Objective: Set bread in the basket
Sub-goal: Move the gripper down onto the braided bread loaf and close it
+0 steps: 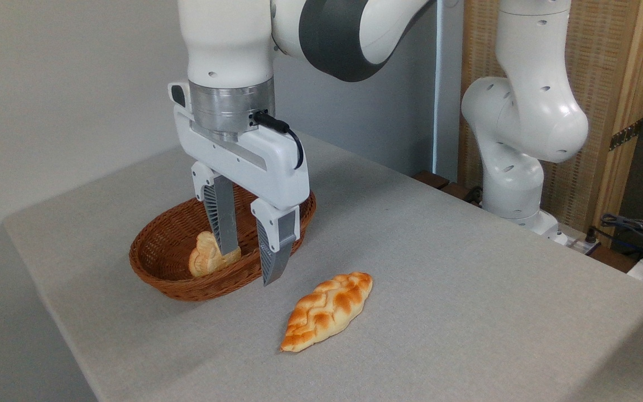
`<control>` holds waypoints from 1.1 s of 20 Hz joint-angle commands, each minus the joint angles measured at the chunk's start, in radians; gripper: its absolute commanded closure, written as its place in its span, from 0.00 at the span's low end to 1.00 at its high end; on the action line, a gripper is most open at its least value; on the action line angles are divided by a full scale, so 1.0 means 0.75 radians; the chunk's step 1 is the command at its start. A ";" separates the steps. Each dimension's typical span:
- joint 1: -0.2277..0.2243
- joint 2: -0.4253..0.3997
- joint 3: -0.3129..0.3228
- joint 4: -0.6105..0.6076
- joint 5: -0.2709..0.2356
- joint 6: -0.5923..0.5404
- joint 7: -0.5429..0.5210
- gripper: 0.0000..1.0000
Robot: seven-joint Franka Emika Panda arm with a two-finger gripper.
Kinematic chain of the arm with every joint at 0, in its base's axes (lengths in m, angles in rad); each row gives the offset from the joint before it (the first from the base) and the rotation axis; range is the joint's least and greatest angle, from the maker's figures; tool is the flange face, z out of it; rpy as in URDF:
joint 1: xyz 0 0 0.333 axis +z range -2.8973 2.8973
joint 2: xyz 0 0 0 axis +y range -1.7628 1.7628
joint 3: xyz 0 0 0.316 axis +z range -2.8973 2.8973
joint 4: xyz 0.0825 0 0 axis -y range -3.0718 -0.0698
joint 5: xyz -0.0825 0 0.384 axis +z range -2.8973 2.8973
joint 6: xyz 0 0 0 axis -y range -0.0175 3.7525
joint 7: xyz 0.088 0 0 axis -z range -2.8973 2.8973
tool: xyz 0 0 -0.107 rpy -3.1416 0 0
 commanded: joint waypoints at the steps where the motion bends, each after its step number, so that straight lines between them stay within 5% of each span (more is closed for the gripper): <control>1: -0.008 -0.018 0.020 -0.011 0.005 -0.024 0.026 0.00; 13: -0.008 0.017 0.084 -0.265 0.024 -0.006 0.259 0.00; 22: -0.006 0.054 0.106 -0.287 0.026 -0.004 0.349 0.00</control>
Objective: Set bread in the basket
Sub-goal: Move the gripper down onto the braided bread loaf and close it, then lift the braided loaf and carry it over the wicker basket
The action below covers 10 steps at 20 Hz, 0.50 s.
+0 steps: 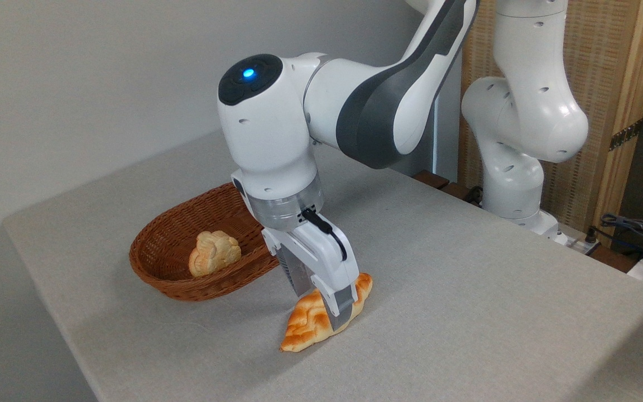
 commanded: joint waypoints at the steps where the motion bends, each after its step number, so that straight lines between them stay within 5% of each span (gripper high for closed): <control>1: -0.006 0.003 0.036 -0.013 0.023 0.005 0.063 0.00; 8: -0.006 0.019 0.034 -0.015 0.021 0.005 0.065 0.00; 10: -0.010 0.019 0.032 -0.015 0.019 0.011 0.067 0.23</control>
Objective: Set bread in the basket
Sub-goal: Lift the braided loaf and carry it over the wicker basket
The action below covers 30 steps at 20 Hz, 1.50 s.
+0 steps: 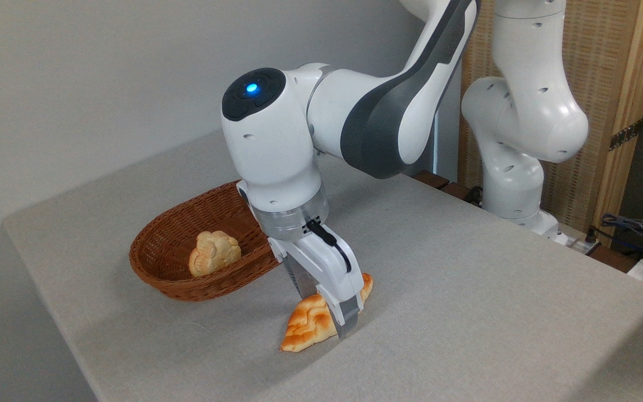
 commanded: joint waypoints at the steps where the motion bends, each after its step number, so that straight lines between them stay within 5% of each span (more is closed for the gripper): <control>1: -0.011 -0.002 0.008 -0.011 0.016 0.013 0.023 0.42; 2: -0.011 -0.002 0.008 -0.009 0.006 0.013 0.027 0.56; 4: -0.013 -0.002 0.008 -0.009 0.006 0.020 0.031 0.64; 22: -0.017 -0.106 0.000 0.009 0.000 -0.003 0.027 0.65; 30: -0.066 -0.200 -0.028 0.073 -0.153 -0.011 -0.038 0.64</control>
